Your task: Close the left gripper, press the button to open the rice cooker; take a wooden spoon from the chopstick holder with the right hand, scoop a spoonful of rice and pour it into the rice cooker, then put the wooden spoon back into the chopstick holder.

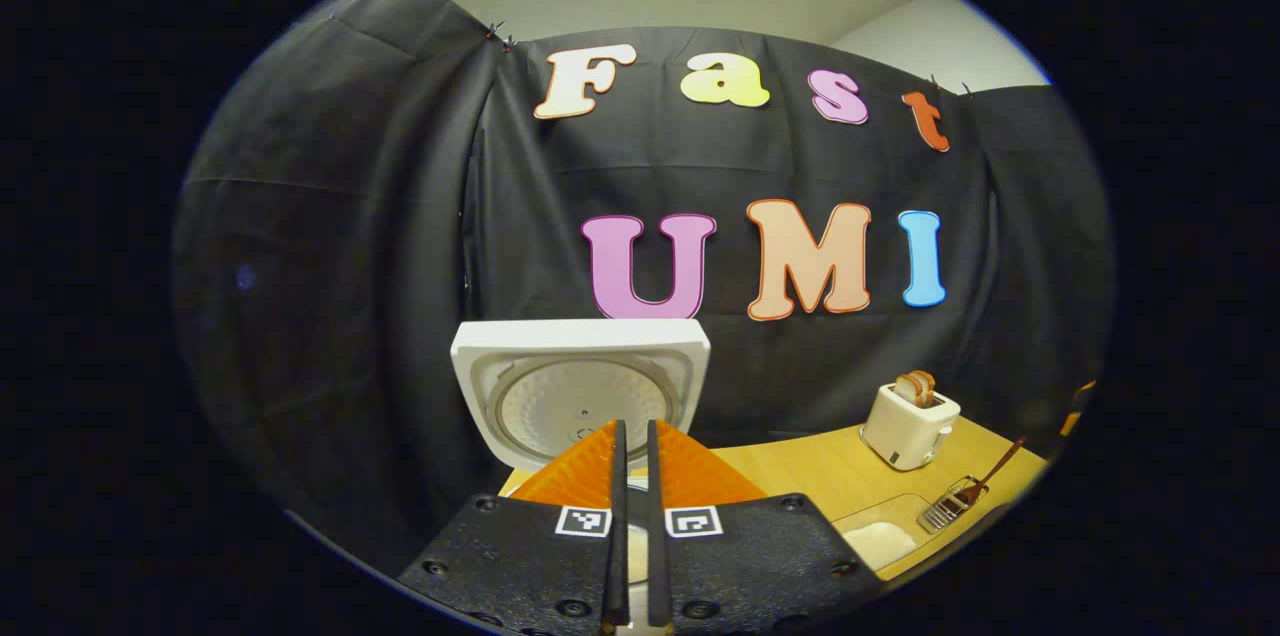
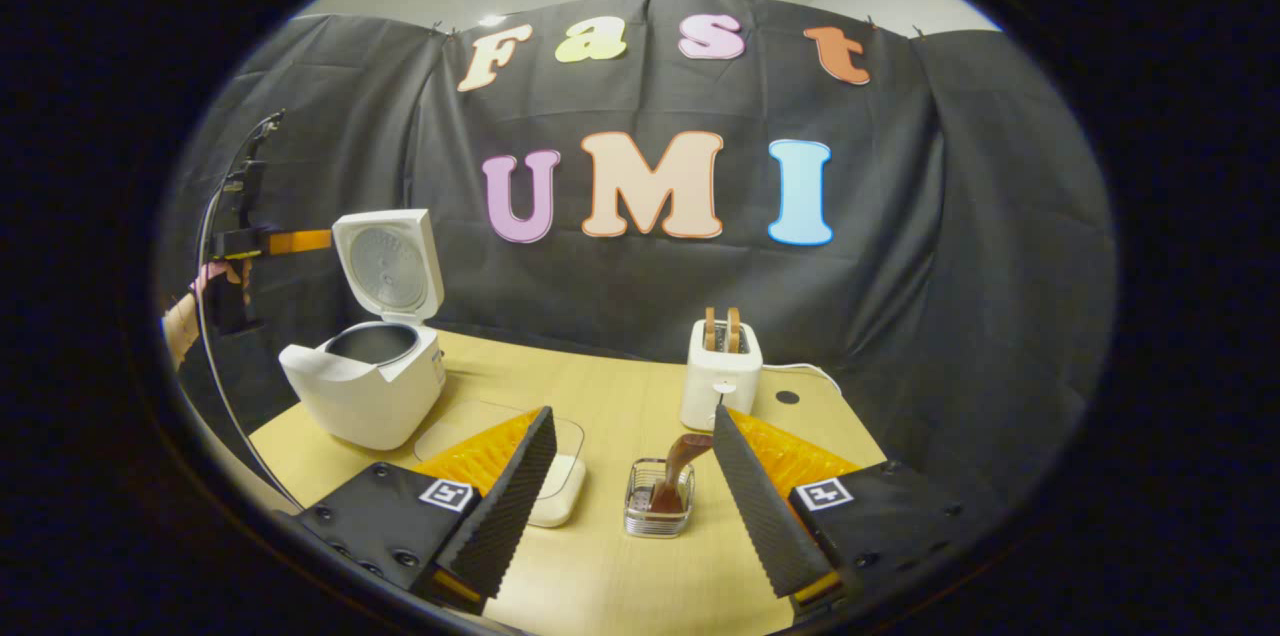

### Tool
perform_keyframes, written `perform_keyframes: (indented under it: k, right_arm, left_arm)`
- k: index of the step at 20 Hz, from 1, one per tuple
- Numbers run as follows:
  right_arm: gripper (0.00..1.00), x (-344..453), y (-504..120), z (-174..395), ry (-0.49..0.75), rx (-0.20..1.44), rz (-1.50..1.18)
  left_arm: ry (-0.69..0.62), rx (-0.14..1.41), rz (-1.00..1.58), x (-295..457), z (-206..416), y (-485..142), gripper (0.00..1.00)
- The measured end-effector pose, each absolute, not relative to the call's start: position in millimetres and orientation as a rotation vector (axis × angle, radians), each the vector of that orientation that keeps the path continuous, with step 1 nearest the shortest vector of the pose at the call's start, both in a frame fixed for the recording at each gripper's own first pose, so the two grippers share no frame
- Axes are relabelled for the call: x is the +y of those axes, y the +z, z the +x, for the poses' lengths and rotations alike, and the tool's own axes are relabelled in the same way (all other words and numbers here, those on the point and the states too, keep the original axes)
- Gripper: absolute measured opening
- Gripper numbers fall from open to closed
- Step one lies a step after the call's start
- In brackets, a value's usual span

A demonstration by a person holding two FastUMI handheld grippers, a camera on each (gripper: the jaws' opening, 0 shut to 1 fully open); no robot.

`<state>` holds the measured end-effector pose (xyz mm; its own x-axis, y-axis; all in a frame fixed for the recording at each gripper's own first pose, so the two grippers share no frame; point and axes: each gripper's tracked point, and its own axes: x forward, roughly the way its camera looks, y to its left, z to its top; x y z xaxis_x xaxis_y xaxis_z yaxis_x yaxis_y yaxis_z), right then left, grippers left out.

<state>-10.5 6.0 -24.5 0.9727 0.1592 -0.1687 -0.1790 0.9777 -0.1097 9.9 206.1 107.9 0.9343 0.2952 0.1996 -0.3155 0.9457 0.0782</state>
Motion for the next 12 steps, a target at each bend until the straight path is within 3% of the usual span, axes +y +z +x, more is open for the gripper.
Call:
perform_keyframes:
  k: [5, 7, 12]
  right_arm:
    - [0.98, 4, -31, -7, 0.174, 0.174, -0.123]
    - [0.97, 4, -35, -8, 0.178, 0.187, -0.115]
    - [0.97, 4, -46, -8, 0.197, 0.219, -0.111]
  left_arm:
    - [0.323, -0.174, 0.100, 193, -3, 94, 0.77]
    - [0.333, -0.157, 0.095, 187, -8, 84, 0.87]
    - [0.372, -0.116, 0.103, 185, -21, 64, 0.88]
